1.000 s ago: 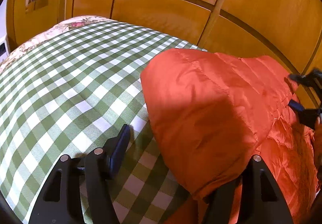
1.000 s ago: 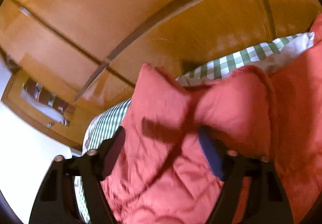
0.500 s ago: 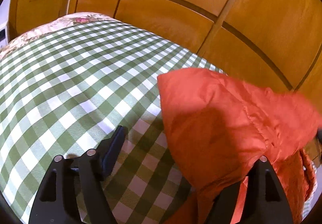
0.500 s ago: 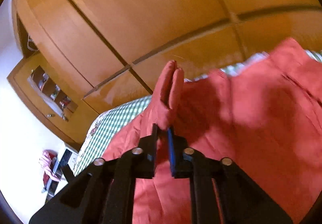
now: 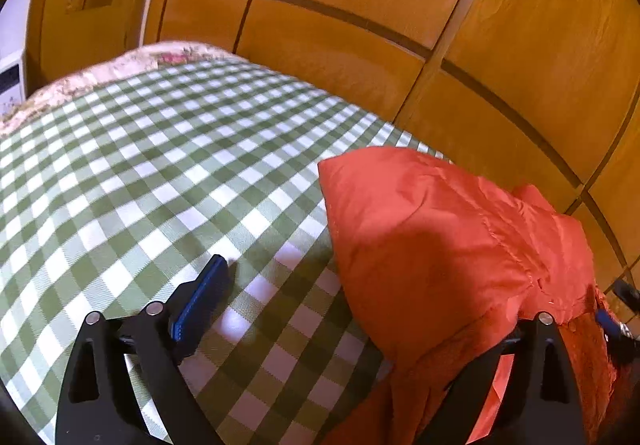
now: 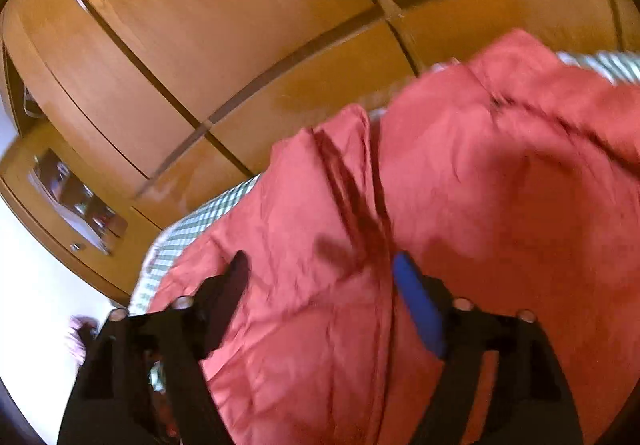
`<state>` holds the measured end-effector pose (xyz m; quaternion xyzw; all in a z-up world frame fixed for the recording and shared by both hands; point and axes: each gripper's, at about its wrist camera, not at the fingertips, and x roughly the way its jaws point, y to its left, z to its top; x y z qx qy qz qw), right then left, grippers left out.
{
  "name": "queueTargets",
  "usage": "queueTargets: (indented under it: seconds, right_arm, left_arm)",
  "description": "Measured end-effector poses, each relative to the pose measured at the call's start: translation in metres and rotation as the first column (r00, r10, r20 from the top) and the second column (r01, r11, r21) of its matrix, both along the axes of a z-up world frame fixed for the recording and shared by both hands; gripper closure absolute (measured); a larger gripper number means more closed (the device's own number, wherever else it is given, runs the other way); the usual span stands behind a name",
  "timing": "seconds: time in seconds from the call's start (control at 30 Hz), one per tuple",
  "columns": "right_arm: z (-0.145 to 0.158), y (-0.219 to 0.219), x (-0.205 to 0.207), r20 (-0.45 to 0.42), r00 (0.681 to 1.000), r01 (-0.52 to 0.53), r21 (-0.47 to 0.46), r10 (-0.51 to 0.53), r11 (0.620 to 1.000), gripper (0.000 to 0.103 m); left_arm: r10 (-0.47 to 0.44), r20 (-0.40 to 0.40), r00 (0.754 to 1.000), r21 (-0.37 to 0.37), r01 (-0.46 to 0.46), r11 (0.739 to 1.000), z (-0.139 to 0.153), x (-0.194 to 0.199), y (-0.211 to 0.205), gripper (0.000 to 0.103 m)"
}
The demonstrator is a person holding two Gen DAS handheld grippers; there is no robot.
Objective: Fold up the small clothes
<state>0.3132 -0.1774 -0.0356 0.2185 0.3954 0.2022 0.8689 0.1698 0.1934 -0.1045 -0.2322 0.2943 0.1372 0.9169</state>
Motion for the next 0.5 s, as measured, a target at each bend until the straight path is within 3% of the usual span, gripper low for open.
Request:
queueTargets:
  seconds: [0.03, 0.1, 0.13, 0.17, 0.33, 0.5]
  right_arm:
    - [-0.003, 0.009, 0.011, -0.011, 1.0, -0.003, -0.045, 0.003, 0.999, 0.032]
    - [-0.015, 0.028, 0.025, -0.072, 0.997, -0.049, -0.14, 0.039, 0.989, 0.058]
    - [-0.019, 0.037, 0.027, -0.11, 0.992, -0.074, -0.187, 0.054, 0.98, 0.09]
    - [-0.023, 0.044, 0.028, -0.134, 0.988, -0.098, -0.206, 0.071, 0.974, 0.095]
    - [0.007, 0.033, -0.02, -0.048, 0.996, -0.085, -0.157, 0.079, 0.984, 0.098]
    - [0.005, 0.007, -0.051, -0.074, 0.997, -0.026, -0.125, 0.017, 0.992, 0.098]
  left_arm:
    - [0.0, -0.001, 1.0, 0.001, 0.0, 1.0, 0.0, -0.001, 0.0, 0.009]
    - [-0.004, -0.03, 1.0, -0.013, 0.003, 1.0, -0.005, 0.003, 0.003, 0.009]
    - [-0.006, -0.035, 0.999, -0.019, 0.005, 1.0, -0.006, 0.005, 0.004, 0.009]
    - [-0.007, -0.035, 0.999, -0.022, 0.006, 1.0, -0.006, 0.005, 0.005, 0.009]
    - [0.013, 0.046, 0.999, -0.005, -0.012, 1.0, 0.002, -0.008, 0.004, 0.009]
    - [-0.011, 0.041, 0.999, -0.006, 0.011, 1.0, 0.002, -0.006, 0.003, 0.004]
